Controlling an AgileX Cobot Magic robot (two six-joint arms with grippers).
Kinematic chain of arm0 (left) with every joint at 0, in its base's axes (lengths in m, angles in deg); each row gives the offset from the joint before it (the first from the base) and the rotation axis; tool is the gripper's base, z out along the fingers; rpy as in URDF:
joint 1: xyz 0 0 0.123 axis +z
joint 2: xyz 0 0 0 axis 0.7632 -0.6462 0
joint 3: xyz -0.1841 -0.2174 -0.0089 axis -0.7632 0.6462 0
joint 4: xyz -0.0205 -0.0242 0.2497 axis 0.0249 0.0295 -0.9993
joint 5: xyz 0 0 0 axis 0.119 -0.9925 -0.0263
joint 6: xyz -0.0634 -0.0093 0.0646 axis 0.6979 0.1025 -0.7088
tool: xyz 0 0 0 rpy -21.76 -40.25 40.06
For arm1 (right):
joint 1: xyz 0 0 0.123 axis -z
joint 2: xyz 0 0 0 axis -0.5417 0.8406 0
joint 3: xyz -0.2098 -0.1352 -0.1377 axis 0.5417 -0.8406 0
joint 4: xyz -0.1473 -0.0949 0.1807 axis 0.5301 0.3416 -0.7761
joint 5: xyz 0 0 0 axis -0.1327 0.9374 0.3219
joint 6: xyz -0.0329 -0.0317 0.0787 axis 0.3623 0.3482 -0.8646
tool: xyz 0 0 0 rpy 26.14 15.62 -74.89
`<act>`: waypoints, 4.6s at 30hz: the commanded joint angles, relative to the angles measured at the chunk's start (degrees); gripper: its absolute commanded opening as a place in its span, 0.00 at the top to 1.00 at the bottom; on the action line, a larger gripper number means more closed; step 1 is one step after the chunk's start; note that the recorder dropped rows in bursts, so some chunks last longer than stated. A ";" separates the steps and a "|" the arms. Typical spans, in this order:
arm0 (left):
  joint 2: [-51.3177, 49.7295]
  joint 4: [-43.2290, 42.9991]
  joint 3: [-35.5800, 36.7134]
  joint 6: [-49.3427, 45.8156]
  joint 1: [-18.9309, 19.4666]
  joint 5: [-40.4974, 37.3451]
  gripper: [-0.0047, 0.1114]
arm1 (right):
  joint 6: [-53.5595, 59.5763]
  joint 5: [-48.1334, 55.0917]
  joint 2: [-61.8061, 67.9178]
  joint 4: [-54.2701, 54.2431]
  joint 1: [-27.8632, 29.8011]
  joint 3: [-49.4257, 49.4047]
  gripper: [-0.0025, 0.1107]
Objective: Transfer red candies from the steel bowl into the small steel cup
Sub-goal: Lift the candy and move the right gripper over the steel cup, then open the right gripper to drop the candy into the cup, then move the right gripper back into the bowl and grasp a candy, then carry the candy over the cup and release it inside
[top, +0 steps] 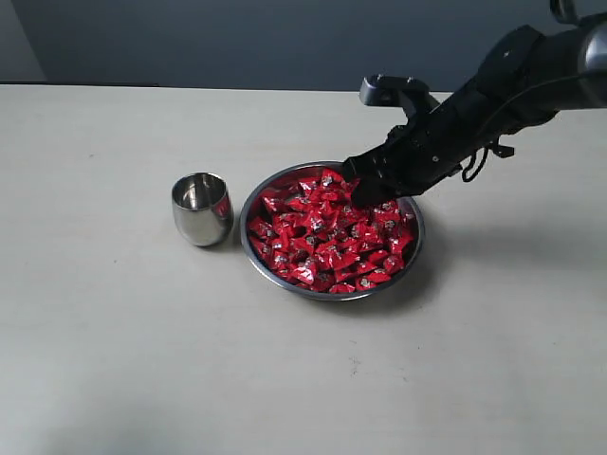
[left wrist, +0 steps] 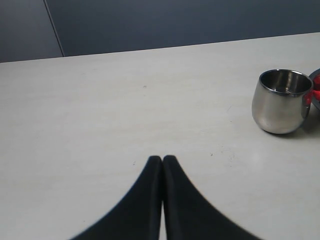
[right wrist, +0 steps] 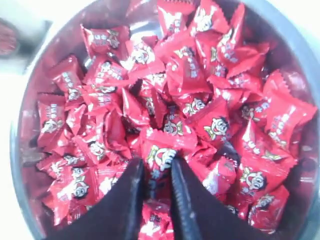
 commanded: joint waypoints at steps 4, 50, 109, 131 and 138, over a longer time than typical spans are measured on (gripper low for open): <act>0.27 -0.11 -0.48 0.09 -0.16 0.34 0.96 | -0.86 0.87 -8.72 -0.61 0.08 0.40 0.98; 0.27 -0.11 -0.48 0.09 -0.16 0.34 0.96 | -17.51 9.68 20.04 20.07 -20.51 43.10 0.69; 0.27 -0.11 -0.48 0.09 -0.16 0.34 0.96 | -27.48 13.77 12.56 31.09 -13.54 22.28 0.57; 0.27 -0.11 -0.48 0.09 -0.16 0.34 0.96 | -27.11 14.62 4.37 22.99 -13.54 24.05 0.97; 0.27 -0.11 -0.48 0.09 -0.05 0.34 0.96 | -21.19 14.79 6.06 9.18 -14.70 30.02 0.97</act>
